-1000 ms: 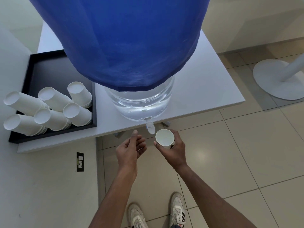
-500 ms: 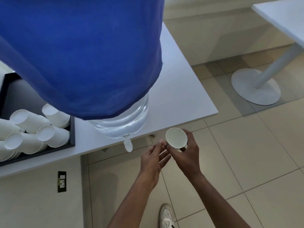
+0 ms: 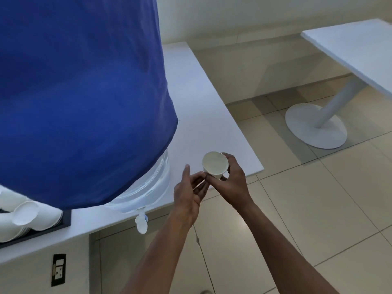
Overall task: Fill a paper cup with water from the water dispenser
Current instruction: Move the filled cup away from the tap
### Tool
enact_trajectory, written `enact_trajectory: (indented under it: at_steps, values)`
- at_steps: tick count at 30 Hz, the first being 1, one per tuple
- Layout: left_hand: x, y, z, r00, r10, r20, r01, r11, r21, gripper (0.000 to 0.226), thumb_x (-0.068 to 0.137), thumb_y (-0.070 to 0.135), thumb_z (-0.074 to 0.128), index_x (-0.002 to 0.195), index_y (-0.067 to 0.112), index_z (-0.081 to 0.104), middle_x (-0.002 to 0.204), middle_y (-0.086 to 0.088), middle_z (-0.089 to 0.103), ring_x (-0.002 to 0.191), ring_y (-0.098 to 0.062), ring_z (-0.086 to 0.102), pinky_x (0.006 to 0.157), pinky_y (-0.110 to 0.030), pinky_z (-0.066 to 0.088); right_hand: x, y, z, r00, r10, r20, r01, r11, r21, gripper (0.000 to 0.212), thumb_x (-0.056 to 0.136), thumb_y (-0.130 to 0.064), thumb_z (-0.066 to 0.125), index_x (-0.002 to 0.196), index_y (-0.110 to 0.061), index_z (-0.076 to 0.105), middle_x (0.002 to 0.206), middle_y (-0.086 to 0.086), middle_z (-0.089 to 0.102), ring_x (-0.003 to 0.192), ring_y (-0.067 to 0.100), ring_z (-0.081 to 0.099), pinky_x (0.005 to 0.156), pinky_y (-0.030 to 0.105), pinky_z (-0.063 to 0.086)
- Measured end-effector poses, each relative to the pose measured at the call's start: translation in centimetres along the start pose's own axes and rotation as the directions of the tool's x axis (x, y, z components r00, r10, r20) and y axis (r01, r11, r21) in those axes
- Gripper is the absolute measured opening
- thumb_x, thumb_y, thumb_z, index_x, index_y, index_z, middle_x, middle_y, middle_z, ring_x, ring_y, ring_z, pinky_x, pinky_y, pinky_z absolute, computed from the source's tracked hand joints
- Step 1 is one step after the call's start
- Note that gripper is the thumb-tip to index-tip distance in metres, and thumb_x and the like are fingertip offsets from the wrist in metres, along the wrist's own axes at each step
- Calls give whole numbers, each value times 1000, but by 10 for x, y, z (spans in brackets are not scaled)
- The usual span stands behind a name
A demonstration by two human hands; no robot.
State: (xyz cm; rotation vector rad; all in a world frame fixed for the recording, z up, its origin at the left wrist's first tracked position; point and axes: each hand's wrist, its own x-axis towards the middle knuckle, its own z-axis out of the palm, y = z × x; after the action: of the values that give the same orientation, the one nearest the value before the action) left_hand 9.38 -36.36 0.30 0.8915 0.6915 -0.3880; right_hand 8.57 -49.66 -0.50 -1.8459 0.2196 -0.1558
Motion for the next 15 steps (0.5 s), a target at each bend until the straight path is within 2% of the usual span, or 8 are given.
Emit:
enact_trajectory:
  at_steps: [3, 6, 9, 12, 15]
  values:
    - [16, 5, 7, 1000, 15, -15, -15, 1000, 11, 53, 102, 46, 60, 99, -5, 74, 95, -15, 80, 94, -25, 77, 90, -37, 62, 19, 5, 4, 1000, 5, 8, -5, 1000, -8, 59, 79, -18, 92, 127, -21, 60, 117, -21, 68, 112, -6, 63, 93, 23, 56]
    - [33, 6, 11, 999, 38, -8, -37, 992, 121, 55, 102, 53, 55, 102, 2, 76, 106, -11, 80, 112, -24, 72, 98, -42, 58, 34, 11, 10, 1000, -13, 0, 13, 998, -63, 60, 78, -25, 93, 127, -22, 60, 113, -26, 66, 108, -12, 60, 86, 13, 50]
    - [47, 5, 14, 999, 50, 10, -51, 966, 255, 60, 100, 61, 50, 110, 8, 76, 125, -11, 73, 121, -24, 64, 92, -41, 57, 46, 19, 15, 1000, -14, -21, 12, 996, -89, 61, 76, -26, 94, 126, -21, 60, 109, -25, 66, 103, -16, 59, 79, 4, 46]
    - [56, 6, 20, 999, 40, 35, -49, 959, 278, 60, 101, 62, 47, 105, 10, 76, 125, -9, 72, 120, -25, 61, 86, -38, 55, 53, 27, 20, 999, -3, -36, -1, 995, -105, 60, 75, -24, 94, 125, -20, 61, 107, -24, 67, 100, -16, 60, 73, 9, 52]
    - [65, 3, 25, 999, 30, 45, -43, 940, 338, 64, 101, 65, 43, 122, 13, 72, 132, -9, 69, 126, -28, 60, 81, -36, 57, 60, 33, 22, 998, 1, -57, -8, 993, -120, 59, 75, -26, 95, 123, -18, 62, 103, -25, 66, 98, -17, 62, 74, 13, 57]
